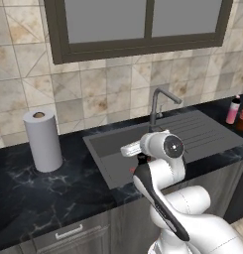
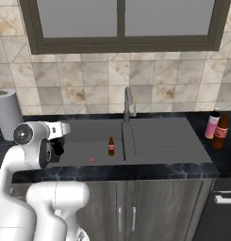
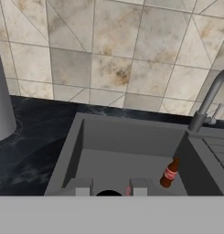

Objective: Place the large bottle from the dining counter next to the other large bottle outside the sink, and place the small bottle from the dining counter next to the other small bottle inside the sink.

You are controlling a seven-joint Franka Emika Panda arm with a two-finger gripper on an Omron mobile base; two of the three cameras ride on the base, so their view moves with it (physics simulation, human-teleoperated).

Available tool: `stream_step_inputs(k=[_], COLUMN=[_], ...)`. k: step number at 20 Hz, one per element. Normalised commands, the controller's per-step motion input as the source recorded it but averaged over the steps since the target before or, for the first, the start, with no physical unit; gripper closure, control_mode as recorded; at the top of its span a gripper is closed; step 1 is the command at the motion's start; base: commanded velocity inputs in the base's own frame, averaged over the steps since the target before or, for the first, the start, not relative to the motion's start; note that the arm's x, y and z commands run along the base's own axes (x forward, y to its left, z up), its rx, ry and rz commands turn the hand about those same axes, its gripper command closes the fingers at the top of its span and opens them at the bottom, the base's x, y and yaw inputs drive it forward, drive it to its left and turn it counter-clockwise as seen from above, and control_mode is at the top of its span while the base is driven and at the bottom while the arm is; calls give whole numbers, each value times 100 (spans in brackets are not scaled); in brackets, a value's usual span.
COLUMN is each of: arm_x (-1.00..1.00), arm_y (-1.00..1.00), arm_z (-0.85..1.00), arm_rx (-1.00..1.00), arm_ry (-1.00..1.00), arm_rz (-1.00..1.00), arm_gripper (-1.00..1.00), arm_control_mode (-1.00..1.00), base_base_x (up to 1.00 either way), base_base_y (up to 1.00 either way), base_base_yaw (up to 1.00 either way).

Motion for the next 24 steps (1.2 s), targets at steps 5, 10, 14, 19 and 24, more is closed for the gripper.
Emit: stream_step_inputs(k=[5,10,14,19,24], arm_x=[0,0,0,4,18], arm_y=[0,0,0,-5,-27], arm_z=[0,0,0,0,-3], arm_rx=[0,0,0,1,3], arm_ry=[0,0,0,0,0], arm_rz=[0,0,0,0,0], arm_gripper=[100,100,100,100,100], arm_control_mode=[100,100,100,-100,-100], base_base_x=[5,2,9,4,0], base_base_y=[0,0,0,-4,0], base_base_yaw=[0,0,0,0,0])
